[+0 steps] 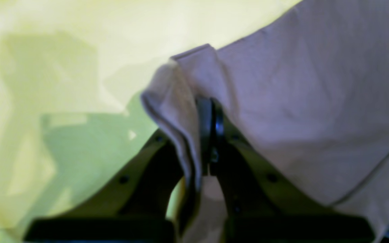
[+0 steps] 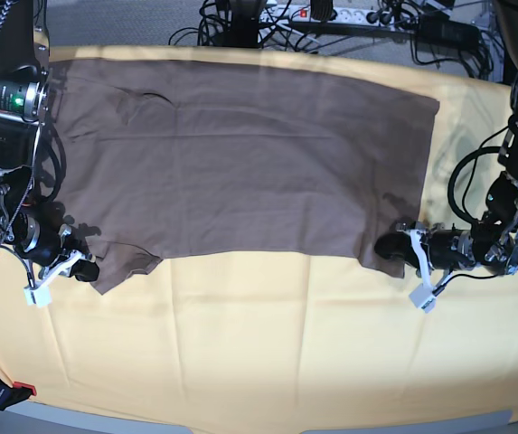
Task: Fold the T-shirt properly
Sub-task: 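Grasp the hem corners with both grippers and lift them, then fold the hem over toward the collar with both grippers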
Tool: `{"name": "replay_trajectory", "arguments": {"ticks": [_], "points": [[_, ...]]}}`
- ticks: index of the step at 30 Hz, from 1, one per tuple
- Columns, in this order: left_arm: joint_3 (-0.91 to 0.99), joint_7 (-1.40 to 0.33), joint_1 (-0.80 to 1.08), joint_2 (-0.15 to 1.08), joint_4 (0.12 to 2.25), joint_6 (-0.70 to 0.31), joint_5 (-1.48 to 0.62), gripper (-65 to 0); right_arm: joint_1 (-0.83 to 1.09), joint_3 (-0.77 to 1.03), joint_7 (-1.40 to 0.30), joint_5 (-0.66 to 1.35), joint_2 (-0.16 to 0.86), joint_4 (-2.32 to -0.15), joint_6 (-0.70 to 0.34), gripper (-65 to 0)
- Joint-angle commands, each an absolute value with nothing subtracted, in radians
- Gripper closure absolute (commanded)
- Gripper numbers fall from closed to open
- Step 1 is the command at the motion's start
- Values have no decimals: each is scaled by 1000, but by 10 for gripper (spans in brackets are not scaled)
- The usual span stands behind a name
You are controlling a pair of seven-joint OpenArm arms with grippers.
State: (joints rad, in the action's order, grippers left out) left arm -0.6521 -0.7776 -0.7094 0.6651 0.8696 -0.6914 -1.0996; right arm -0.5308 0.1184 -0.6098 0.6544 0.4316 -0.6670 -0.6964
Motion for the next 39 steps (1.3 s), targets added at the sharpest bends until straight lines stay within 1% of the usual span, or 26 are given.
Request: {"name": "replay_trajectory", "arguments": {"ticks": [1, 4, 10, 15, 19, 22, 25, 27, 30, 34, 39], "points": [[-633, -732, -743, 678, 879, -698, -1094, 0, -575, 118, -595, 649, 446, -679, -698, 0], [-633, -661, -743, 676, 879, -698, -1020, 0, -604, 118, -587, 614, 446, -679, -692, 0], [-633, -535, -744, 646, 879, -698, -879, 0, -660, 118, -524, 486, 446, -679, -614, 0], [-633, -477, -751, 614, 879, -687, -762, 0, -702, 118, -469, 404, 446, -679, -559, 0], [-633, -463, -757, 613, 879, -687, -743, 0, -728, 118, -457, 360, 447, -679, -536, 0], [-632, -463, -763, 613, 879, -687, -731, 0, -731, 118, -455, 362, 447, -679, -555, 0], [-620, -462, -766, 615, 879, -689, -730, 0, -731, 118, -456, 366, 447, -679, -650, 0], [-593, -463, -765, 615, 879, -698, -730, 0, -731, 118, -456, 375, 450, -679, -691, 0], [-543, -472, -765, 616, 883, -698, -736, 0, -731, 118, -456, 419, 463, -679, -698, 0], [-514, -488, -761, 619, 913, -698, -744, 0, -728, 117, -475, 422, 477, -681, -698, 0], [-514, -617, -716, 621, 1026, -698, -808, 0, -684, 60, -487, 449, 498, -733, -698, 0]]}}
